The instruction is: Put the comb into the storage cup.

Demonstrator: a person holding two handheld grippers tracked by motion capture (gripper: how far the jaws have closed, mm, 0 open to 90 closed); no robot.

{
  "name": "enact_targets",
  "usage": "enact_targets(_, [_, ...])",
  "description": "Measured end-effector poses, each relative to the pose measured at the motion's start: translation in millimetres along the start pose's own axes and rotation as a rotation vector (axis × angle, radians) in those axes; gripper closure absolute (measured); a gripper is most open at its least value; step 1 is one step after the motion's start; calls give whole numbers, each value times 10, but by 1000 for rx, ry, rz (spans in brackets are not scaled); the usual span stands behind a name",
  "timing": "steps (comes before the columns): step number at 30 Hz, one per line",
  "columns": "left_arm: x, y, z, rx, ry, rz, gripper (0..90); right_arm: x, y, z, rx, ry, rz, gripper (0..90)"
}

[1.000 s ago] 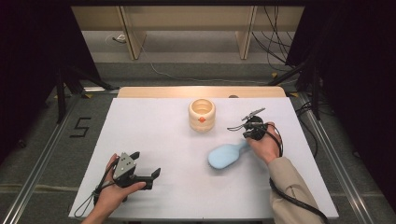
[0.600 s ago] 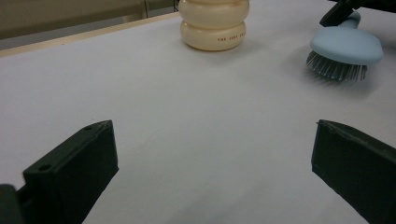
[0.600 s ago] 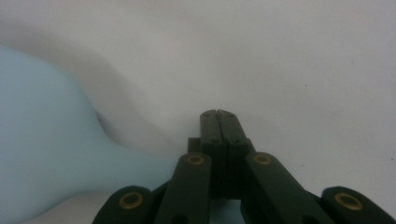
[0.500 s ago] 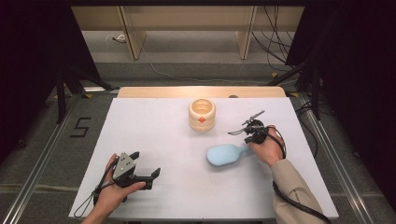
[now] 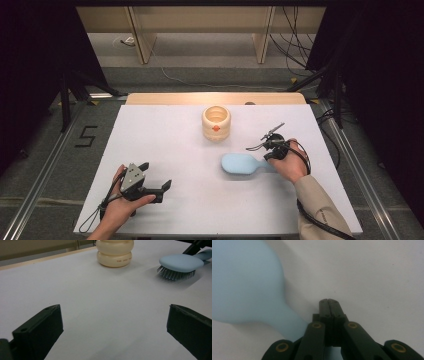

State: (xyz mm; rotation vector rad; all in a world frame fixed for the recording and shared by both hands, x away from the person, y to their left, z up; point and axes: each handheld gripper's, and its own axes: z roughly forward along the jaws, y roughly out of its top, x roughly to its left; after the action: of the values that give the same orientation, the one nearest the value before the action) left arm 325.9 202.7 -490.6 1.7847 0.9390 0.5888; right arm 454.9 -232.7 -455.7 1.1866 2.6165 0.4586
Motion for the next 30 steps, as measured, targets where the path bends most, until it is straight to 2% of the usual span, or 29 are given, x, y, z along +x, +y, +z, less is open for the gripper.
enact_targets(16, [4, 6, -7, -5, 1, -8, 12, 153, -151, -88, 27, 4, -45, 900])
enact_targets(30, [6, 5, -5, -2, 3, -8, 9, 228, -266, -148, 32, 3, -54, 900])
